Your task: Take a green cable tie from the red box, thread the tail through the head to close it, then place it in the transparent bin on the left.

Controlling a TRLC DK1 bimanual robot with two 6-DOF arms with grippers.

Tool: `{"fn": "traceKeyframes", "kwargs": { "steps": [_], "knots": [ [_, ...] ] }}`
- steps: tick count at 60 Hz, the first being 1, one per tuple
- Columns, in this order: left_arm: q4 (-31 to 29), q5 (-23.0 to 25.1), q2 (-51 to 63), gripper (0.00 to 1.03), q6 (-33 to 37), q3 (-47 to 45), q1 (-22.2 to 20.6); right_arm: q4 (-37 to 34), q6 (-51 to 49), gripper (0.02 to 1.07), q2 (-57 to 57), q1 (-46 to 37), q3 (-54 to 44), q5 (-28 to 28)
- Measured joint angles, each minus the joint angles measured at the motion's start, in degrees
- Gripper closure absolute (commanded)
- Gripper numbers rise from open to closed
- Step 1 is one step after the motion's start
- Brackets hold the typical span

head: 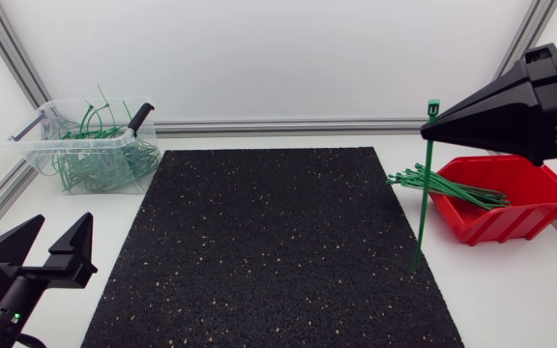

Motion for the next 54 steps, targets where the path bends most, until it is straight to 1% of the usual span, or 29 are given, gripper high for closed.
{"fn": "traceKeyframes", "kwargs": {
  "steps": [15,30,36,46,54],
  "knots": [
    [0.0,0.0,0.0,0.04,0.0,0.0,-0.3,-1.7,4.7,1.01,5.2,0.7,1.4,-8.7],
    [0.0,0.0,0.0,0.04,0.0,0.0,-0.4,-2.9,5.7,1.01,9.7,1.2,2.4,-18.2],
    [0.0,0.0,0.0,0.04,0.0,0.0,-0.4,-2.9,5.9,1.01,11.6,1.6,2.4,-20.5],
    [0.0,0.0,0.0,0.04,0.0,0.0,-0.9,-2.8,6.1,1.01,13.2,3.7,2.0,-22.8],
    [0.0,0.0,0.0,0.04,0.0,0.0,-1.2,-1.4,7.4,1.01,14.2,4.9,1.3,-24.6]
  ]
}}
